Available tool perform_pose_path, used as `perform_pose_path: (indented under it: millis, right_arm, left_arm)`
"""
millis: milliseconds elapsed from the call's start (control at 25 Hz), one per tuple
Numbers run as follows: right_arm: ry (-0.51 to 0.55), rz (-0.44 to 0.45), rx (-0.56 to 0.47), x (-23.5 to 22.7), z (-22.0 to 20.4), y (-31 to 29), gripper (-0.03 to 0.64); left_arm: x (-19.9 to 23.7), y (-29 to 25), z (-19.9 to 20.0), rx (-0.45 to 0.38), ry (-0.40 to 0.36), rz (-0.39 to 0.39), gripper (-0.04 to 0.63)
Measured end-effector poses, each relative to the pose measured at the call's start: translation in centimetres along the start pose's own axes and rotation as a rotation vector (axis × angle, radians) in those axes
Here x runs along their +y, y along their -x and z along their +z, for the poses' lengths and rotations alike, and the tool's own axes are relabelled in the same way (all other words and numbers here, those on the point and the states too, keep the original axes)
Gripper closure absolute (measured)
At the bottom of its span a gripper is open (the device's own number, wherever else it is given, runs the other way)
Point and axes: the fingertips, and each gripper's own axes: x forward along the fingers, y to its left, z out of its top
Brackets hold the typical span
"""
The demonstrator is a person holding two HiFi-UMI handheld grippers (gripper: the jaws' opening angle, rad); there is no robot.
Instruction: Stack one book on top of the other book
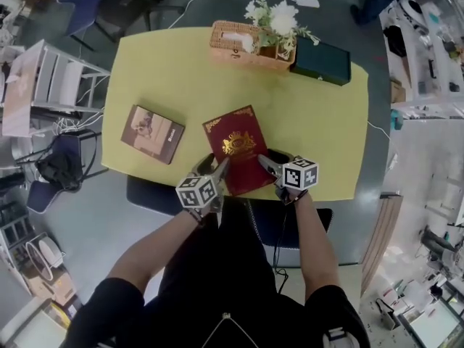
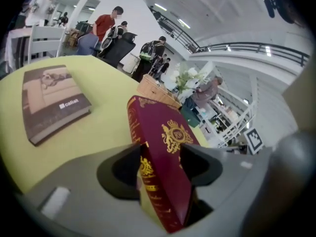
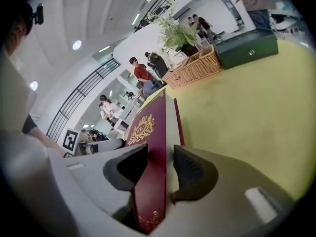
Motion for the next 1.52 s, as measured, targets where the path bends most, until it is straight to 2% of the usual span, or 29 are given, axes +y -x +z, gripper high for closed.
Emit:
perform_pose_path:
  millis: [160, 320, 480, 840, 1160, 1520]
  right_arm:
    - [-0.118, -0.033, -0.084, 1.6, -0.5, -0.5, 0.451]
    - [-0.229, -0.084, -0.165, 2.0, -1.3, -1.0, 0.454]
    - [-0.304, -0.122, -0.22, 2.0, -2.2, -2.0, 0.454]
    - [-0.34, -0.187, -0.265, 1.0, -3.9, -4.1, 0.454]
    - [-0.348, -0.216, -0.263, -0.2, -4.6, -5.0, 0.454]
    - [-0.346, -0.202, -0.27, -0.5, -4.8, -5.4, 0.453]
  left_arm:
    - [0.8, 0.6, 2.0, -0.01, -0.045, -0.015, 0.331]
    - [1.5, 0.1, 3.4, 0.002, -0.129, -0.044, 0.33]
    - [2.4, -1.0, 3.8, 0.021, -0.178, -0.078, 0.331]
    - [4.7, -3.5, 3.2, 0.049, -0.208, -0.134, 0.331]
    - [5.8, -4.5, 1.9, 0.082, -0.198, -0.13, 0.331]
    - [6.5, -4.6, 1.7, 0.048, -0.185, -0.133, 0.341]
